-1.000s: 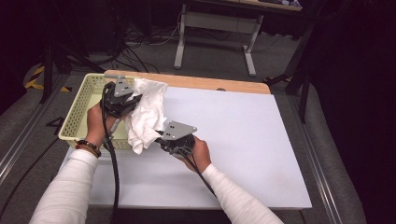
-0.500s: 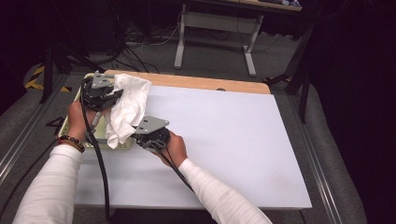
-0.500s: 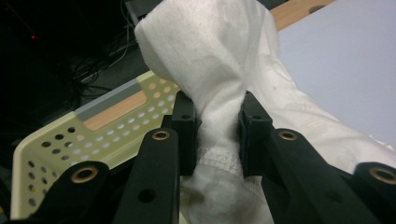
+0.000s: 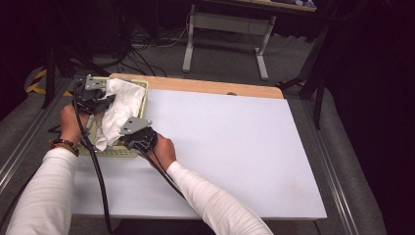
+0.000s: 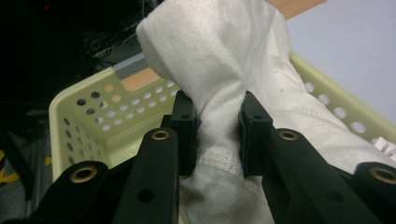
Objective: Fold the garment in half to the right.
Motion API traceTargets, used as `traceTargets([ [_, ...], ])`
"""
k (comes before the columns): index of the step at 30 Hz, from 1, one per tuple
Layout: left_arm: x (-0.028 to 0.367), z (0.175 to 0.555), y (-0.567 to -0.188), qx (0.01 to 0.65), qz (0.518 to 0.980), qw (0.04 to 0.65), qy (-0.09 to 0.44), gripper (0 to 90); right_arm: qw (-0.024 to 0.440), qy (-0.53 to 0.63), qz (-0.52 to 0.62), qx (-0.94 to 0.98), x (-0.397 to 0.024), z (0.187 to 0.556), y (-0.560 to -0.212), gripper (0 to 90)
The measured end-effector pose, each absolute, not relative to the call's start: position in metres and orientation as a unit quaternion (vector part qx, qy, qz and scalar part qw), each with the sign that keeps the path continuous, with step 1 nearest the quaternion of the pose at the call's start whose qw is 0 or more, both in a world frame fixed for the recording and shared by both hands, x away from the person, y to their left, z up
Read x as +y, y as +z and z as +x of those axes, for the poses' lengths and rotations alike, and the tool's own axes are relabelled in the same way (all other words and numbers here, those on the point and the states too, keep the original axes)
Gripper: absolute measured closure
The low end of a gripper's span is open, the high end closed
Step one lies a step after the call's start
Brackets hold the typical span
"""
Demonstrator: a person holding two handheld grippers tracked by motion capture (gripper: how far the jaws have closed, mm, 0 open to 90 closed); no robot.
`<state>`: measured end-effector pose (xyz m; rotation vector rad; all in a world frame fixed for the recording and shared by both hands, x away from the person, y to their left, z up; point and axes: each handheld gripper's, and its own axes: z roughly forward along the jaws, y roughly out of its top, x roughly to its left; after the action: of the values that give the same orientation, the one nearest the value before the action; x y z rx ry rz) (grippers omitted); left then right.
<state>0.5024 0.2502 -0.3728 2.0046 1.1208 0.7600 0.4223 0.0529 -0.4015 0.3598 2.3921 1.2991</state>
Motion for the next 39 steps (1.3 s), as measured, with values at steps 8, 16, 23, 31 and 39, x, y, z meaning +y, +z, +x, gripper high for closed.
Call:
traceTargets([
  [8,0.245,0.513,-0.382,0.443,0.783,0.338,0.277,71.4,0.187,0.455,0.14,0.859,0.059,0.428,-0.407,80.5],
  [16,0.241,0.517,-0.385,0.455,0.777,0.327,0.288,63.5,0.184,0.445,0.148,0.864,0.059,0.431,-0.413,73.9],
  [23,0.237,0.512,-0.378,0.458,0.761,0.343,0.307,47.9,0.171,0.46,0.167,0.855,0.052,0.427,-0.412,56.3],
  [31,0.221,0.493,-0.369,0.42,0.763,0.374,0.319,41.1,0.174,0.482,0.171,0.842,0.027,0.42,-0.402,50.1],
  [39,0.198,0.466,-0.364,0.375,0.762,0.418,0.324,39.2,0.2,0.488,0.168,0.833,-0.02,0.409,-0.392,49.2],
])
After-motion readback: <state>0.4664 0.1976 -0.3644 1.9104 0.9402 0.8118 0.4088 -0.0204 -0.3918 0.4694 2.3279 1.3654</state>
